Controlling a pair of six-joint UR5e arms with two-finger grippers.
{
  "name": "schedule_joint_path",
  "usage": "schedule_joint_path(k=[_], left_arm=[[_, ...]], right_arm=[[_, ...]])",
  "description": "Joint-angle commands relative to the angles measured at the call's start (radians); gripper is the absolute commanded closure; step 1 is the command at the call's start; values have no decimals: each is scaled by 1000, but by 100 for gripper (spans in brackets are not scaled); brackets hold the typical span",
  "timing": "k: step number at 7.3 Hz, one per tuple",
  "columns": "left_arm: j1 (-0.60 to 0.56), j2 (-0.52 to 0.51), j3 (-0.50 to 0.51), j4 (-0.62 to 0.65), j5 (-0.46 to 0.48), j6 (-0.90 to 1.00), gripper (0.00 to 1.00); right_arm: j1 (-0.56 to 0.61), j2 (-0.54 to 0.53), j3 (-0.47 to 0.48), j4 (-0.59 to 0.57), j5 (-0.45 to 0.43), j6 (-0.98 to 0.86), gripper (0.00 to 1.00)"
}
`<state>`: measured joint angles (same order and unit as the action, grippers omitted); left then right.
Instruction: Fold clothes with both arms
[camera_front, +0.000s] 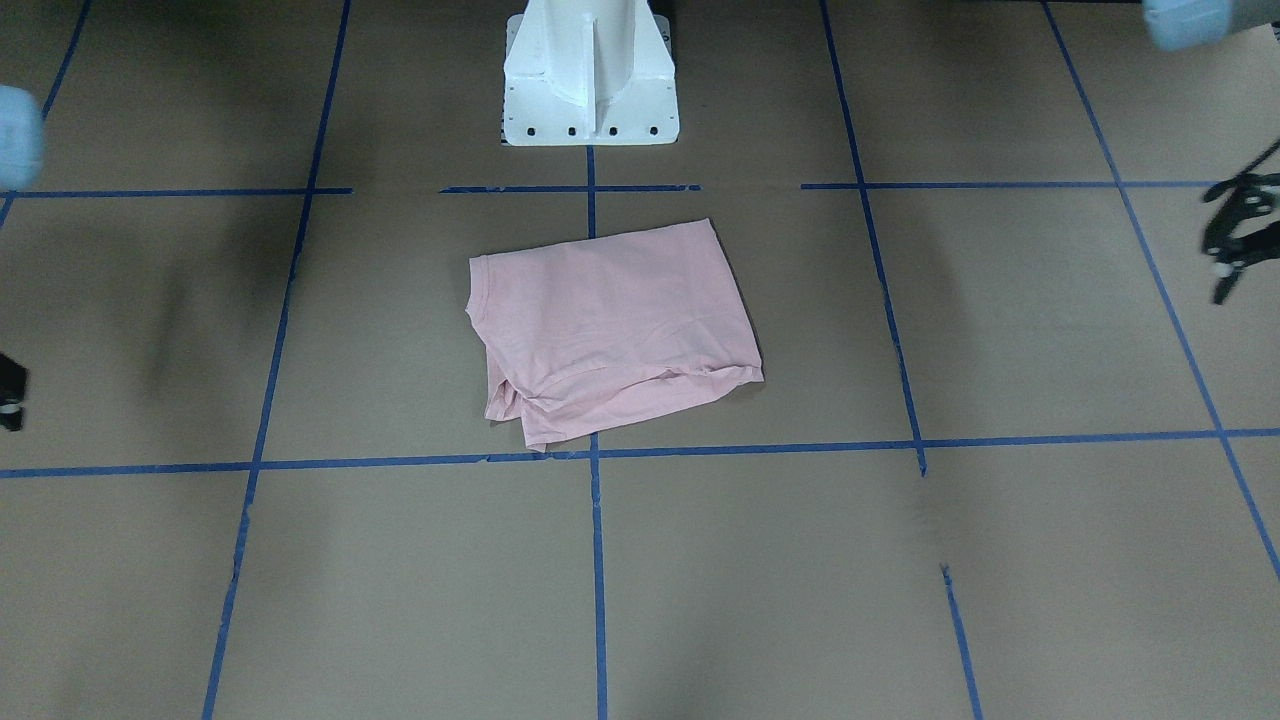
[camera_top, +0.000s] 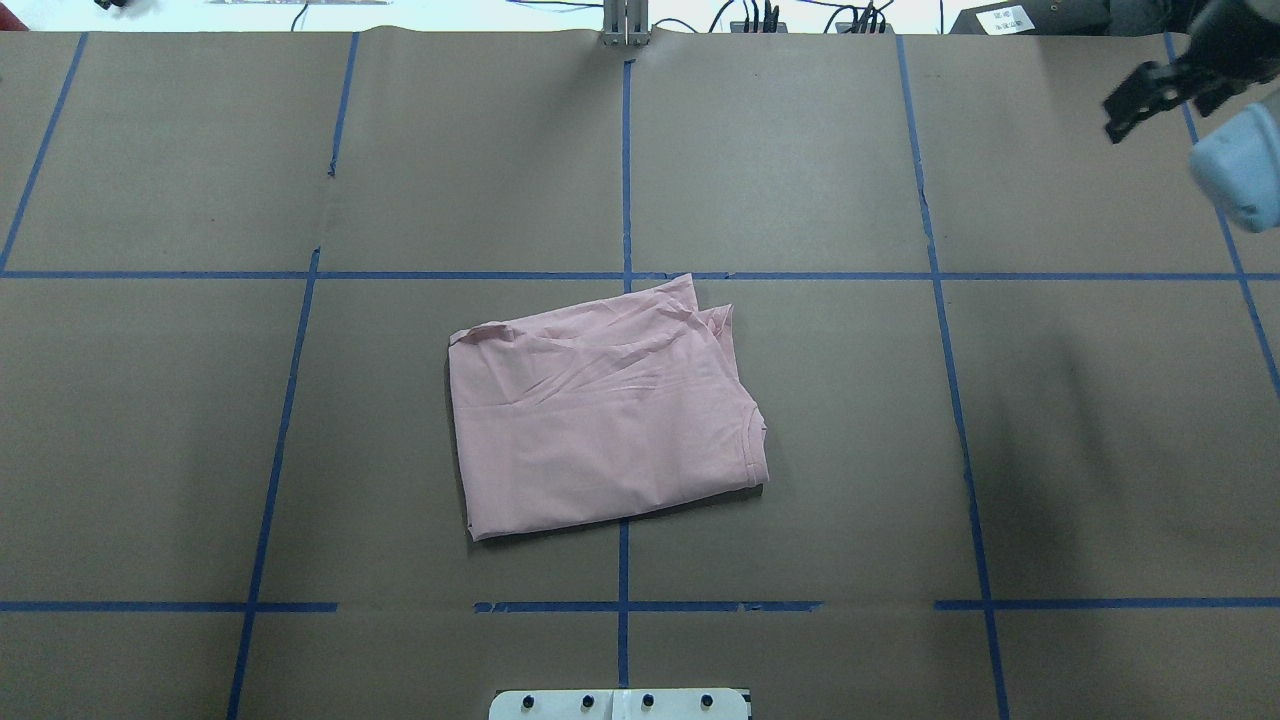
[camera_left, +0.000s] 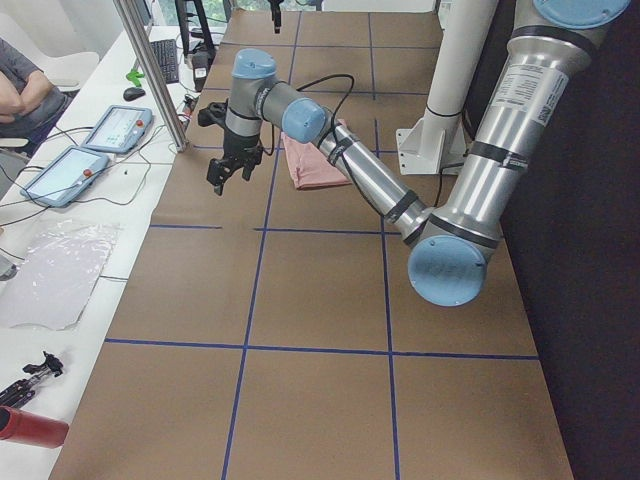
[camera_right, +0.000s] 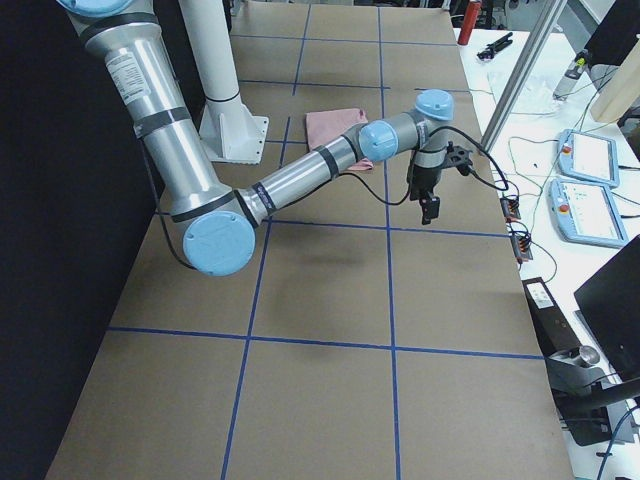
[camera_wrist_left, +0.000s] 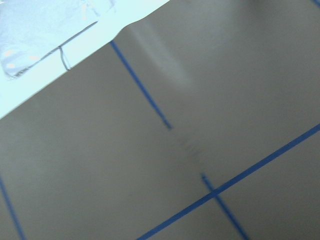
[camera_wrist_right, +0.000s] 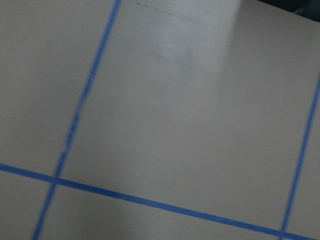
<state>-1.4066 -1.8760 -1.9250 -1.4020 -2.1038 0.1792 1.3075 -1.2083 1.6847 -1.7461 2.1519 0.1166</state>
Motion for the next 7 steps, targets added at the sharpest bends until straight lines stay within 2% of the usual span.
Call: schedule_joint_path(k=[1, 2, 3, 4, 5, 6, 7], left_arm=[[-149, 139, 37, -11, -76, 85, 0], [-147, 196, 79, -21, -68, 83, 0], [-153, 199, 143, -37, -73, 91, 0], [-158, 213, 187, -34, -76, 92, 0], [-161, 263, 195, -35, -167, 94, 0], [-161, 317, 184, -38, -265, 95, 0], [-161, 328, 181, -37, -275, 92, 0]], right_arm=[[125, -171, -39, 0, 11, -183, 0], [139, -221, -77, 5, -6, -189, 0], [154, -233, -101, 14, -1, -178, 0], [170, -293, -105, 14, 69, -179, 0], [208, -334, -103, 16, 173, -178, 0], [223, -370, -88, 16, 177, -179, 0], [239, -382, -80, 16, 175, -181, 0]])
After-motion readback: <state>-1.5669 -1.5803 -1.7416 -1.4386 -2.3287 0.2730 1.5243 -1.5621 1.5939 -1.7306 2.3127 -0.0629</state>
